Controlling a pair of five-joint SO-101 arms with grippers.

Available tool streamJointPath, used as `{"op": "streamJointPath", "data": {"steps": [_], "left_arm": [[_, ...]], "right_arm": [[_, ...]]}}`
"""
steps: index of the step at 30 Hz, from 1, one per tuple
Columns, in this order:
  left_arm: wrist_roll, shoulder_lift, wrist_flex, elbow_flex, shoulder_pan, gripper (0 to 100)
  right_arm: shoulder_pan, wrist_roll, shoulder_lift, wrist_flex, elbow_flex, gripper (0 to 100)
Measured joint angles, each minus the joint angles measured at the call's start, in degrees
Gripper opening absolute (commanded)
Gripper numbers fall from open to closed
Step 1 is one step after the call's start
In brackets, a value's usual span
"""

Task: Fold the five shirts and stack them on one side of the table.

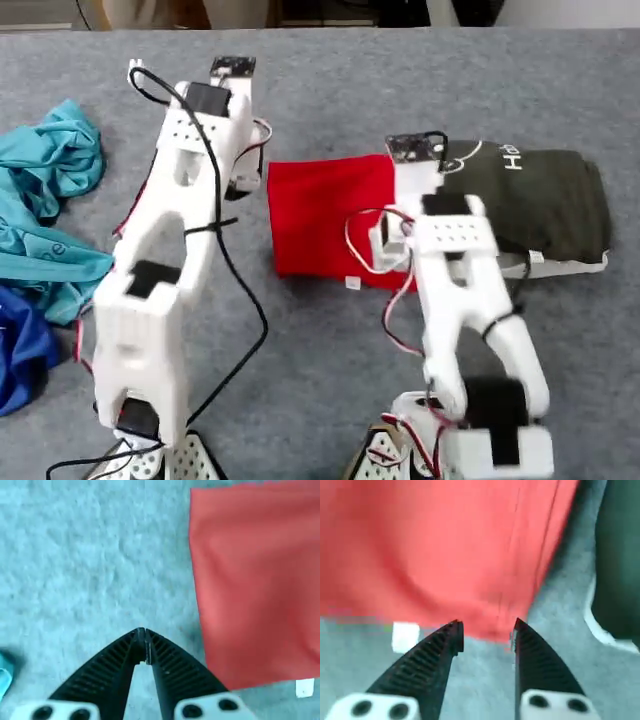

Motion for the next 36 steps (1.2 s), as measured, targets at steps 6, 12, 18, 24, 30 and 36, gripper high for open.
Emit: {"op": "streamJointPath", "data": {"steps": [6,12,18,24,30,36], "left_arm": [[0.0,-15.4,-22.9,37.2,-0.2,2],[0.0,-27.6,-38.2,64.4,-0.5,2],[0.0,-32.1,-40.6,70.4,-0.5,2],[0.0,-32.1,-40.7,70.9,-0.5,2],[0.0,-32.1,-40.7,71.0,-0.5,2],[0.0,-32.1,-42.4,71.8,-1.7,2]], "right_arm": [[-0.4,-9.2,10.9,-5.1,-5.9,24.6],[-0.4,-11.6,20.3,-5.5,-10.6,24.9],[-0.5,-11.6,26.2,-5.5,-15.0,23.7],[-1.1,-11.6,33.1,-0.9,-23.8,0.0],[-1.0,-9.0,40.4,9.6,-36.4,0.2],[-1.1,-8.7,42.7,20.3,-46.3,0.2]]}}
